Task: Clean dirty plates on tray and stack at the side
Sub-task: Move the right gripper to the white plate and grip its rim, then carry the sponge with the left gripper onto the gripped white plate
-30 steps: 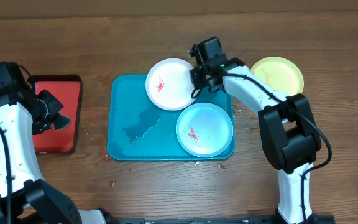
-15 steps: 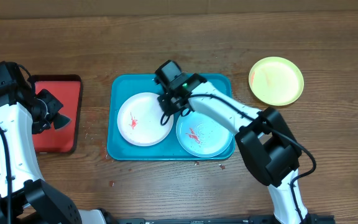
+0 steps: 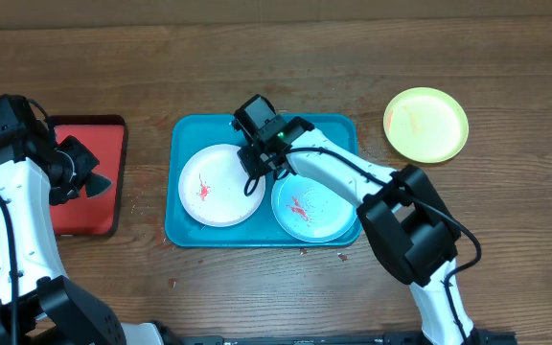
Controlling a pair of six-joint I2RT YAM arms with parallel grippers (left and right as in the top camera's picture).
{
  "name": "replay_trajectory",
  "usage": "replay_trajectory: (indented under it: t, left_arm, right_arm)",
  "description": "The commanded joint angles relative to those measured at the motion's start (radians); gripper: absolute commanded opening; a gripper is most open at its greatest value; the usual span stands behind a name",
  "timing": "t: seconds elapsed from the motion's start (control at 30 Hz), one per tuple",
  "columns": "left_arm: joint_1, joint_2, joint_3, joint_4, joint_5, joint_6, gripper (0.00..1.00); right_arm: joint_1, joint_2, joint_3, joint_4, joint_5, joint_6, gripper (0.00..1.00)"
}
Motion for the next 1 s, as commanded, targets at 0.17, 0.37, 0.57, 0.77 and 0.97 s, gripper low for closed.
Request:
replay_trajectory:
  t: [0.17, 0.37, 0.57, 0.77, 0.97]
  left_arm:
    - [0.003, 0.008, 0.007, 0.004, 0.047, 0.046, 0.04]
    - [-0.018, 0.008, 0.007, 0.011, 0.18, 0.111, 0.04]
    - [-0.116, 0.008, 0.006, 0.014, 0.21, 0.155, 0.04]
    - [-0.249, 0.008, -0.015, 0.061, 0.21, 0.161, 0.04]
    - [-0.375, 0.008, -0.093, 0.185, 0.21, 0.105, 0.04]
  right_arm:
    - [-0.002, 0.05, -0.009, -0.024, -0.029, -0.058, 0.18]
    - [-0.002, 0.05, -0.009, -0.042, -0.029, 0.13, 0.04]
    - [-0.003, 0.05, -0.009, -0.09, -0.035, 0.38, 0.04]
    - [-0.005, 0.05, -0.009, -0.134, -0.017, 0.523, 0.04]
    - [-0.005, 0.05, -0.009, -0.143, 0.01, 0.631, 0.04]
